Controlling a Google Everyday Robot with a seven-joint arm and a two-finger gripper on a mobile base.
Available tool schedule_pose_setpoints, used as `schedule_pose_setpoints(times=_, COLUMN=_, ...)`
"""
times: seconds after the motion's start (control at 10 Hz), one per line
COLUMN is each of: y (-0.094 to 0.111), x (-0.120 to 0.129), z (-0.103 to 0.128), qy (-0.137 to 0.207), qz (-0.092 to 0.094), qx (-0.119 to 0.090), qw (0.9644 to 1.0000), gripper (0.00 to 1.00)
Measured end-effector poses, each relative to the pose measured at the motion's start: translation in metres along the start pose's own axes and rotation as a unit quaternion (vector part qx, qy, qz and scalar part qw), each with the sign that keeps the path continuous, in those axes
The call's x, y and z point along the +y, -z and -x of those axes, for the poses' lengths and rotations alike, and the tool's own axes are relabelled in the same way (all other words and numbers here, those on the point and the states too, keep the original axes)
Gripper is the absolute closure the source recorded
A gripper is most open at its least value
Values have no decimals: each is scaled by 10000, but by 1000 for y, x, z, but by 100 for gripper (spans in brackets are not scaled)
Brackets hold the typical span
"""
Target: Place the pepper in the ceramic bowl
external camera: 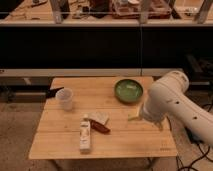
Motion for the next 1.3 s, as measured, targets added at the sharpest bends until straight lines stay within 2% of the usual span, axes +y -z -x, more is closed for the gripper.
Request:
schedule_pose_setpoints(times=0.7, y=0, x=0, z=0, qy=8, qz=11, qx=9, qw=10000, gripper=20)
schedule_pose_setpoints(times=0.9, y=-3, x=-6, z=-7, qy=84, qz=-107, qx=235, qw=9996, gripper=20)
schedule_pose_setpoints(times=1.1, y=-11, x=-24, z=-22, qy=393, qz=-478, qx=729, qw=9954, gripper=20)
schedule_pose_setpoints(times=1.2, y=-15, x=-38, z=-30, qy=701, qz=-763, qx=1047, qw=9891, gripper=20)
schedule_pose_setpoints(times=1.3, y=-19, x=-47, z=-33, qy=978, qz=-997, qx=1261, qw=9821, gripper=20)
